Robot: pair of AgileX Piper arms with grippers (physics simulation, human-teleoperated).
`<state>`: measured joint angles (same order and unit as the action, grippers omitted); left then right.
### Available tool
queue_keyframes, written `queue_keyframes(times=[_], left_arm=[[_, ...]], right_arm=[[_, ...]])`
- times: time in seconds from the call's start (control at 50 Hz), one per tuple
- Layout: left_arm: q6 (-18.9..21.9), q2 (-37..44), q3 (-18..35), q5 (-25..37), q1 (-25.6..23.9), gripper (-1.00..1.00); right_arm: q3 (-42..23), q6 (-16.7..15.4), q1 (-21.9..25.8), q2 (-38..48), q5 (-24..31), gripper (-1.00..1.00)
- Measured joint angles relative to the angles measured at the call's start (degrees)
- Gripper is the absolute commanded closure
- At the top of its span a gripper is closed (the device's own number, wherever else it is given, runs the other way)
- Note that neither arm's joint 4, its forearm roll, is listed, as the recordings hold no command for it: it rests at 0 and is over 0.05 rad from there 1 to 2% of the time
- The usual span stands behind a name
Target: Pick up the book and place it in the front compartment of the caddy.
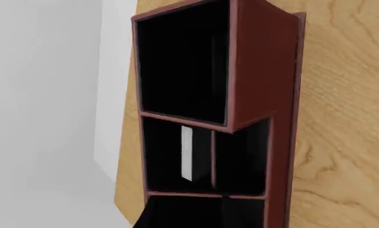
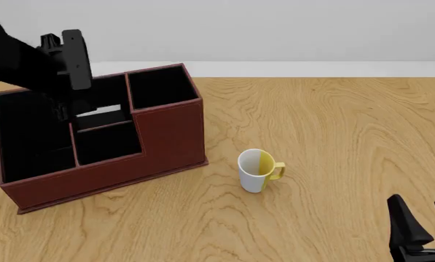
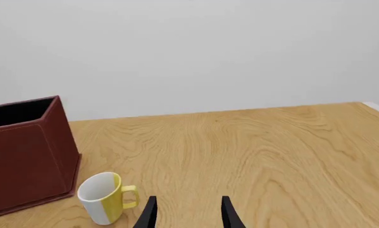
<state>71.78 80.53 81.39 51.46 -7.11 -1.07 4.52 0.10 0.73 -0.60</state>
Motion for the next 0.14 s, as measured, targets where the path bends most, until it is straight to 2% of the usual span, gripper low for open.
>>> queue_keyframes(times=[0.14], left_arm=[[-0.15, -9.57, -4.25, 1.02, -2.25, -1.00]], right_arm=[[-0.18, -0.25, 0.32, 0.64, -0.62, -1.00]])
